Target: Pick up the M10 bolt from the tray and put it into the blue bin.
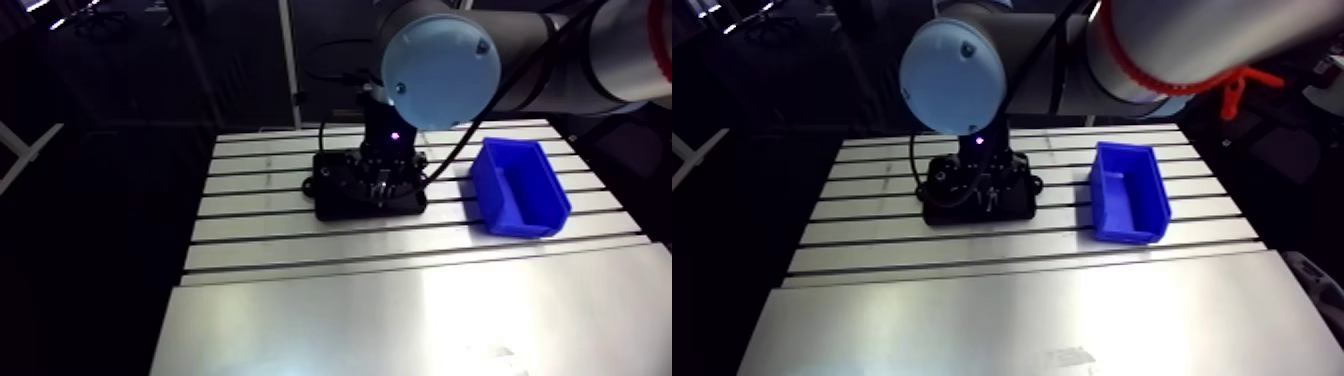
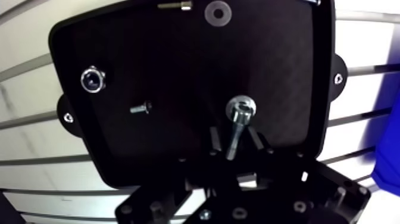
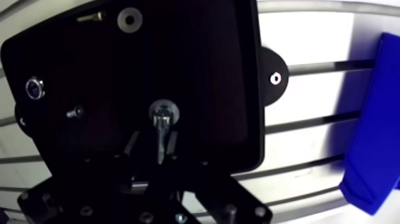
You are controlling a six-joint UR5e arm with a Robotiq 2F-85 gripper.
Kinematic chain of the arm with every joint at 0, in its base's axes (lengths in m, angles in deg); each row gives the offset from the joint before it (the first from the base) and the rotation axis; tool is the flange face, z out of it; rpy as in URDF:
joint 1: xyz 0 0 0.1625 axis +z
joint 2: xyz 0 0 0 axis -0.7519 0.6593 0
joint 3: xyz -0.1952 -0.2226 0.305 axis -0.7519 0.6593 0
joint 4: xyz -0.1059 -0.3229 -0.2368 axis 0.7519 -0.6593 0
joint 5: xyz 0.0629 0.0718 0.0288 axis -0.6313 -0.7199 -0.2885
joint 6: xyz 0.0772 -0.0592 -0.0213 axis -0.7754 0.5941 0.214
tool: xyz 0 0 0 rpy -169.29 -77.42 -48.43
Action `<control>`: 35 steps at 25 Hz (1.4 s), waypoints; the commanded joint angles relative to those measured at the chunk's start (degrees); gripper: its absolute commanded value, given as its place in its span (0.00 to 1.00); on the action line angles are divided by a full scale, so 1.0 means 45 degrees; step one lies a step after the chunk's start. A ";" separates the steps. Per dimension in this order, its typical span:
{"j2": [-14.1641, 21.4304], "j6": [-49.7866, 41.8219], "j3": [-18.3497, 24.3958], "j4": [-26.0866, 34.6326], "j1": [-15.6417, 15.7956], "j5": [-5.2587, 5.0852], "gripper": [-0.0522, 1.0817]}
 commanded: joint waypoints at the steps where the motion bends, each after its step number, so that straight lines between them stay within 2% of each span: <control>1: 0.0000 0.0000 0.0000 -0.0016 -0.0003 0.0006 0.64; 16: -0.0020 0.0000 -0.0039 -0.0016 0.0016 0.0006 0.68; 28: -0.0020 0.0000 -0.0039 -0.0016 0.0016 -0.0013 0.75; 35: 0.0000 0.0020 -0.0039 -0.0016 -0.0003 -0.0092 0.82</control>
